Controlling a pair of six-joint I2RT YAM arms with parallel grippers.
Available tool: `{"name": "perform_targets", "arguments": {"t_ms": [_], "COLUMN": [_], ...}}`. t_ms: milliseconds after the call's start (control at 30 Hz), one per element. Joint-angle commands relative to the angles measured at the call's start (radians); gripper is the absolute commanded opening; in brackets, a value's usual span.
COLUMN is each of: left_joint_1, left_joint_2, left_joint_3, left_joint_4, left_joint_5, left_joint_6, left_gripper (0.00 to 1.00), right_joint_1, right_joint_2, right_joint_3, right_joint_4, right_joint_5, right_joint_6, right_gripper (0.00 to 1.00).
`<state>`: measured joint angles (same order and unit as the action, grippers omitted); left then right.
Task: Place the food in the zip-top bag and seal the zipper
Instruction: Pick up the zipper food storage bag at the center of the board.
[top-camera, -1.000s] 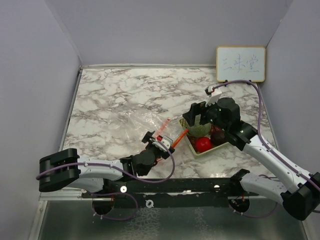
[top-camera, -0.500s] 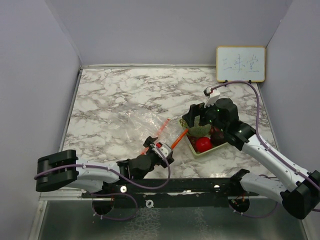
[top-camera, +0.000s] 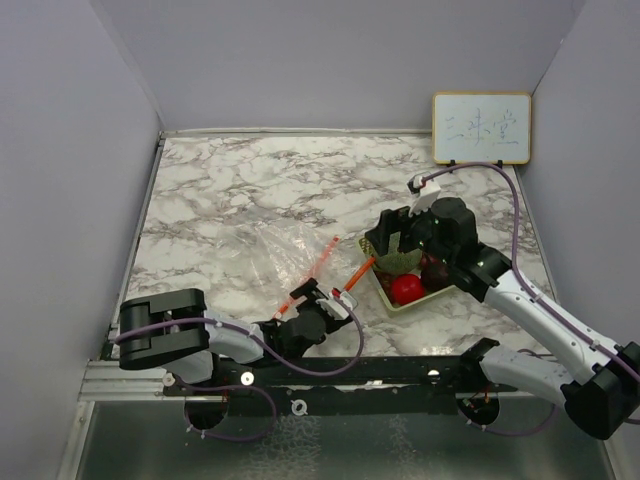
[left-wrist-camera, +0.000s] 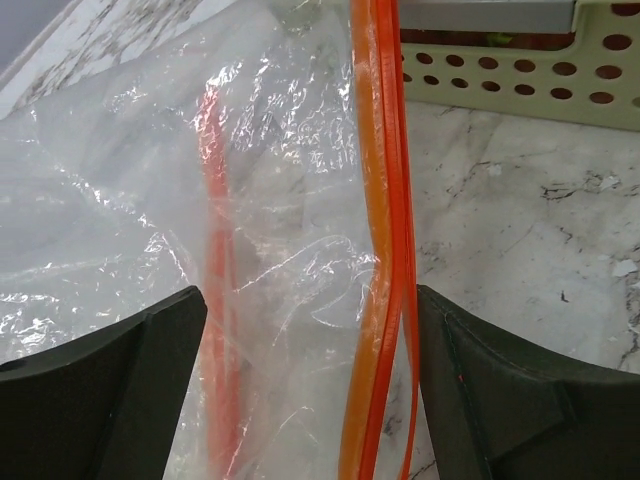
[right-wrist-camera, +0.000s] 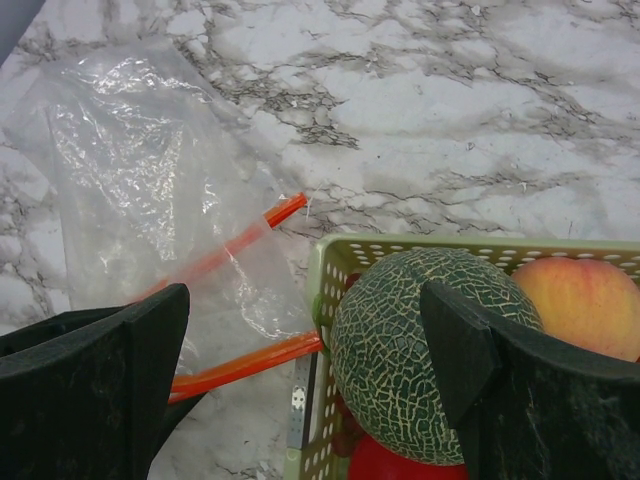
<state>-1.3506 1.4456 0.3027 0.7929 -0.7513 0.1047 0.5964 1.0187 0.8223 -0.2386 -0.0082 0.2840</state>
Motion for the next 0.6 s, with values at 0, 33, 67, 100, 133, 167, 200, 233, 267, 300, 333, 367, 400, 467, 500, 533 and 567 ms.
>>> {"name": "perform_targets", "arguments": {"t_ms": [0, 33, 67, 100, 133, 167, 200, 233, 267, 300, 333, 367, 400, 467, 500, 533, 567], "left_joint_1": [-0.004, -0.004, -0.004, -0.003, -0.002, -0.002, -0.002, -0.002, -0.003, -0.002, -0.003, -0.004, -0.004, -0.004, -0.004, -0.004, -0.003], "left_joint_2": [0.040, 0.046, 0.052, 0.059, 0.064, 0.066, 0.062, 0.049, 0.023, -0.009, -0.057, -0.106, -0.167, -0.287, -0.346, -0.402, -0.453], "left_joint_3": [0.002, -0.003, -0.011, -0.019, -0.027, -0.036, -0.039, -0.037, -0.033, -0.026, -0.014, 0.002, 0.020, 0.049, 0.053, 0.054, 0.047], "left_joint_4": [0.113, 0.129, 0.147, 0.166, 0.184, 0.202, 0.216, 0.214, 0.197, 0.170, 0.125, 0.074, 0.009, -0.093, -0.119, -0.134, -0.138], "left_joint_5": [-0.081, -0.085, -0.088, -0.094, -0.101, -0.110, -0.122, -0.135, -0.142, -0.143, -0.141, -0.133, -0.121, -0.080, -0.055, -0.031, -0.013], "left_joint_6": [0.022, 0.023, 0.024, 0.025, 0.024, 0.022, 0.018, 0.012, 0.003, -0.010, -0.023, -0.045, -0.074, -0.136, -0.155, -0.177, -0.198], "left_gripper": [0.76, 0.65, 0.56, 0.49, 0.44, 0.42, 0.40, 0.38, 0.38, 0.36, 0.29, 0.12, 0.01, 0.00, 0.00, 0.00, 0.00], "right_joint_1": [0.006, 0.006, 0.006, 0.006, 0.006, 0.006, 0.006, 0.006, 0.006, 0.006, 0.006, 0.006, 0.006, 0.006, 0.006, 0.006, 0.006], "right_joint_2": [-0.032, -0.036, -0.040, -0.043, -0.046, -0.048, -0.049, -0.052, -0.052, -0.055, -0.058, -0.062, -0.070, -0.086, -0.096, -0.106, -0.118], "right_joint_3": [-0.005, -0.006, -0.006, -0.005, -0.005, -0.005, -0.004, -0.003, -0.001, 0.002, 0.003, 0.003, 0.002, -0.007, -0.014, -0.022, -0.035], "right_joint_4": [-0.003, -0.006, -0.007, -0.009, -0.011, -0.012, -0.015, -0.019, -0.024, -0.030, -0.033, -0.034, -0.034, -0.029, -0.024, -0.015, -0.001], "right_joint_5": [0.020, 0.022, 0.023, 0.025, 0.025, 0.026, 0.026, 0.026, 0.025, 0.023, 0.013, -0.003, -0.023, -0.093, -0.131, -0.166, -0.209], "right_joint_6": [0.004, 0.004, 0.004, 0.003, 0.004, 0.004, 0.007, 0.006, 0.006, 0.005, 0.002, -0.002, -0.011, -0.039, -0.047, -0.051, -0.052], "right_gripper": [1.00, 1.00, 1.00, 1.00, 1.00, 1.00, 1.00, 1.00, 1.00, 1.00, 1.00, 1.00, 1.00, 1.00, 1.00, 0.99, 0.98]}}
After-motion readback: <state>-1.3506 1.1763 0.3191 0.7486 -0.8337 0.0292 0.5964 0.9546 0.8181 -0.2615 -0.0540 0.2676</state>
